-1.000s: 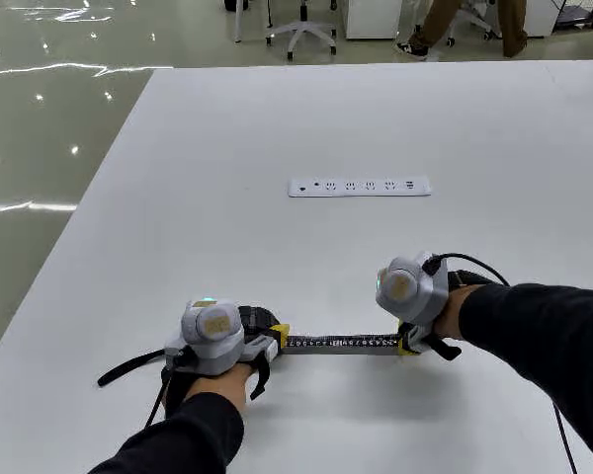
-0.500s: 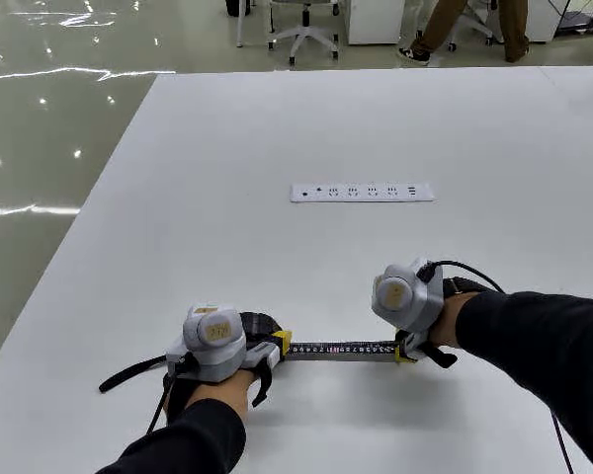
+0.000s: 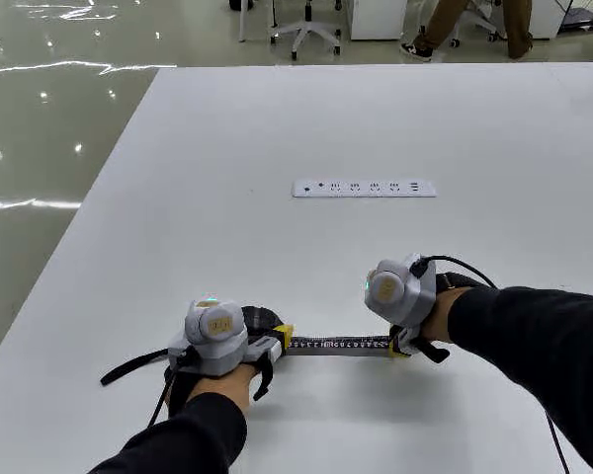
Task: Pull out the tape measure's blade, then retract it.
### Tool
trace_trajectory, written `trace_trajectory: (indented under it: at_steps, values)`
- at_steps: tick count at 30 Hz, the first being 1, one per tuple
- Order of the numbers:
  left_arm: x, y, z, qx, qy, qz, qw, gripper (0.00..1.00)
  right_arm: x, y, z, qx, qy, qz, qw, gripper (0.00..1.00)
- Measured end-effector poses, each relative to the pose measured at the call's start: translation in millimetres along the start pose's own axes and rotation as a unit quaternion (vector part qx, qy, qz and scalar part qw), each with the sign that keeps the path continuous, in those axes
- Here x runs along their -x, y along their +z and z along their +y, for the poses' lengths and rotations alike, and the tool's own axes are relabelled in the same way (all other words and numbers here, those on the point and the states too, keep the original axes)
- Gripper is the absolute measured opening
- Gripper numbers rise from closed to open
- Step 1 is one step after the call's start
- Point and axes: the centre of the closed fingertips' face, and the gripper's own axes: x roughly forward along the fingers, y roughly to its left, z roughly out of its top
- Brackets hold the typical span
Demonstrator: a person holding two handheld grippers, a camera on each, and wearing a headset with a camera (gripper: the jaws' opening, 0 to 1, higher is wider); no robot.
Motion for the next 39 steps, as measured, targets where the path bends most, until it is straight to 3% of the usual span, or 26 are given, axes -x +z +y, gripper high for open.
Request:
trace_trajectory:
  at_steps: [39]
  values:
    - [0.1, 0.2, 0.4, 0.002, 0.000, -0.002, 1.0000, 0.60, -3.6, 22.4, 2.9, 0.012, 0.002, -0.007, 0.9999, 0.09]
